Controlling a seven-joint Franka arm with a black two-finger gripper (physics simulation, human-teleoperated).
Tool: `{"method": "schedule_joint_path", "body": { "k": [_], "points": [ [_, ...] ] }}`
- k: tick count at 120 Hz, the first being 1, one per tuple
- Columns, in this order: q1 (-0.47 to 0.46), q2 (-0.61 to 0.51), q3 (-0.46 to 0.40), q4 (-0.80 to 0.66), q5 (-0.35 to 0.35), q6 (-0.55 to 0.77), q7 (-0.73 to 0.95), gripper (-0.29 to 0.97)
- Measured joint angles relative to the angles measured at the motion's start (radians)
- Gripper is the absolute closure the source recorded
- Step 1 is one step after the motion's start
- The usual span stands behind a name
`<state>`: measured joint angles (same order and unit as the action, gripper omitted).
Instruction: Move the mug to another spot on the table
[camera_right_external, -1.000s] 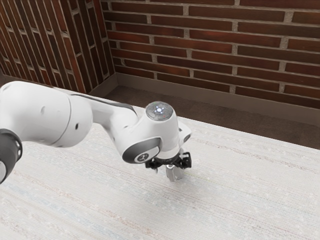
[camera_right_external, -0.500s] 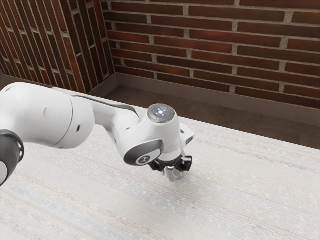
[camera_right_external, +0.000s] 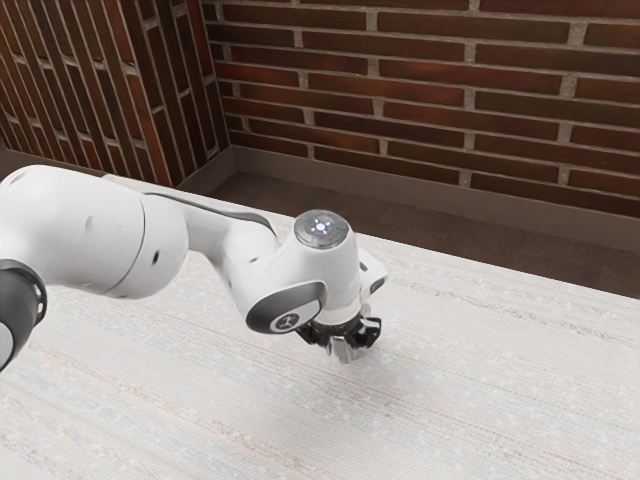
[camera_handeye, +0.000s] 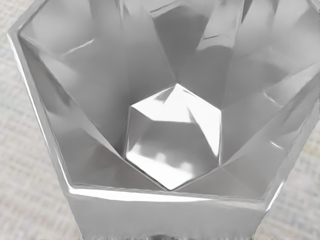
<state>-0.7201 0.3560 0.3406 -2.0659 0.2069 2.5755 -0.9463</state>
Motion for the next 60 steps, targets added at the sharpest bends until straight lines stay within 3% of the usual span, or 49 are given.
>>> {"method": "schedule_joint_path", "body": {
  "k": [60],
  "points": [
    [0.000,-0.003,0.002,0.000,-0.009,0.007,0.009,0.66]
  ]
}}
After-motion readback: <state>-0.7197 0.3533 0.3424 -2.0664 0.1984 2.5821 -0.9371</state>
